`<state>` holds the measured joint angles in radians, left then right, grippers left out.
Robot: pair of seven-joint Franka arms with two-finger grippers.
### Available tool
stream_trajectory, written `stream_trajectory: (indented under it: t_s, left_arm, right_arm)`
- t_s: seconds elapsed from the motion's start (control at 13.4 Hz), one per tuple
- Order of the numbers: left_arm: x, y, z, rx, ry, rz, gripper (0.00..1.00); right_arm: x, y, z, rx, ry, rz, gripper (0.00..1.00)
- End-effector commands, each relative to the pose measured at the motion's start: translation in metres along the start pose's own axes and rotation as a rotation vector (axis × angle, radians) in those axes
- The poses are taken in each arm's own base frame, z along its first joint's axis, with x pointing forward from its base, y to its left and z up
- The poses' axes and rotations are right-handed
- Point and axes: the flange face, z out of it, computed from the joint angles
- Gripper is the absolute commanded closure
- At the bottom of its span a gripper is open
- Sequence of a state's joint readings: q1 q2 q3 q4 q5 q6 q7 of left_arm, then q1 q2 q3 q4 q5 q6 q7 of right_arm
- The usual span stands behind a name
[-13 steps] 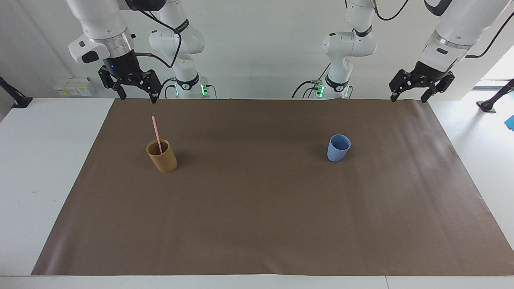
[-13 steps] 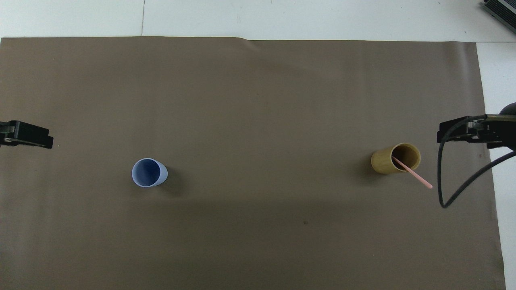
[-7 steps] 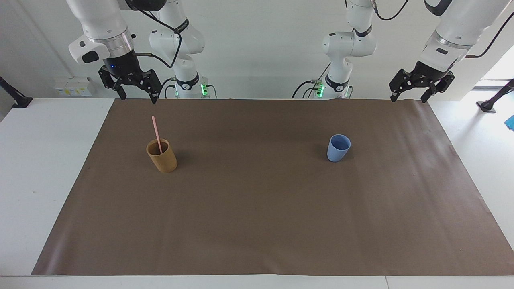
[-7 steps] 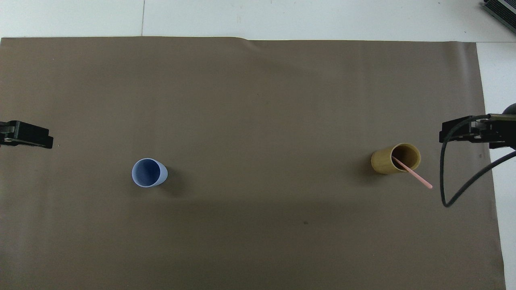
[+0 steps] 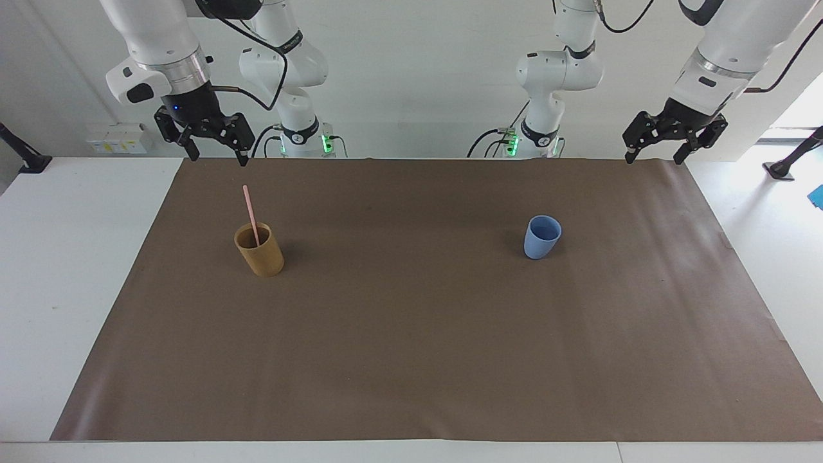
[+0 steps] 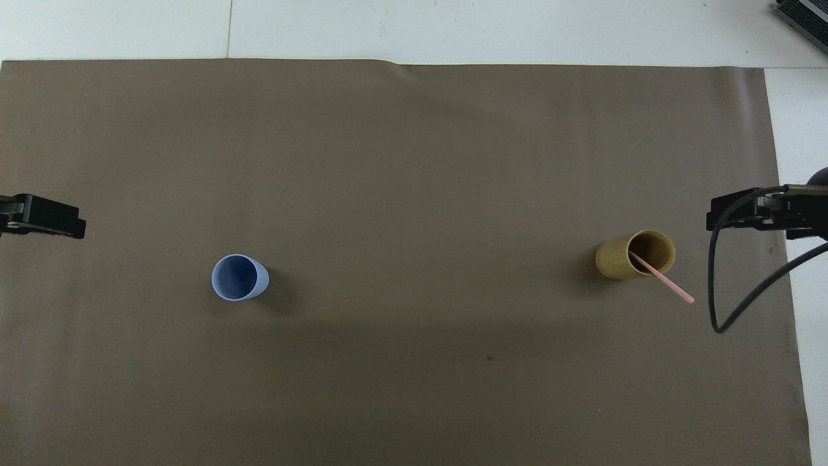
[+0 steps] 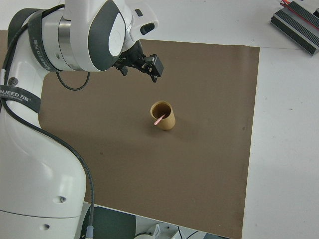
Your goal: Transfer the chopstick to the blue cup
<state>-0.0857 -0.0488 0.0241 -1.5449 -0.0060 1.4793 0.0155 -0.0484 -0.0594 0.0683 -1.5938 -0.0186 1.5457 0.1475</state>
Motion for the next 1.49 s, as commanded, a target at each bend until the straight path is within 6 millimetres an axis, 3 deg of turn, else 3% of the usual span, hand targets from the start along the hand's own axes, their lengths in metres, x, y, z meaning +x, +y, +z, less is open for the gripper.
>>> stream_trajectory:
  t_s: [0.0, 0.67, 0.82, 1.12, 1.41]
  left_arm:
    - [-0.005, 0.001, -0.002, 0.008, 0.001, 0.002, 0.00]
    - [-0.005, -0.004, 0.003, 0.007, 0.006, -0.007, 0.00]
    - [0.000, -0.004, 0.029, 0.007, -0.011, -0.013, 0.00]
    - [0.006, 0.007, 0.114, 0.006, -0.025, -0.063, 0.00]
    - [-0.001, 0.024, 0.185, -0.058, -0.052, -0.067, 0.00]
  right_arm:
    - [-0.013, 0.010, 0.008, 0.017, 0.015, -0.035, 0.00]
    - [-0.021, 0.017, 0.016, 0.014, 0.000, -0.023, 0.00]
    - [-0.020, 0.017, 0.016, 0.016, 0.012, -0.025, 0.00]
    - [-0.023, 0.017, 0.037, 0.012, -0.017, -0.025, 0.00]
    - [-0.022, 0.018, 0.069, 0.013, -0.007, -0.064, 0.00]
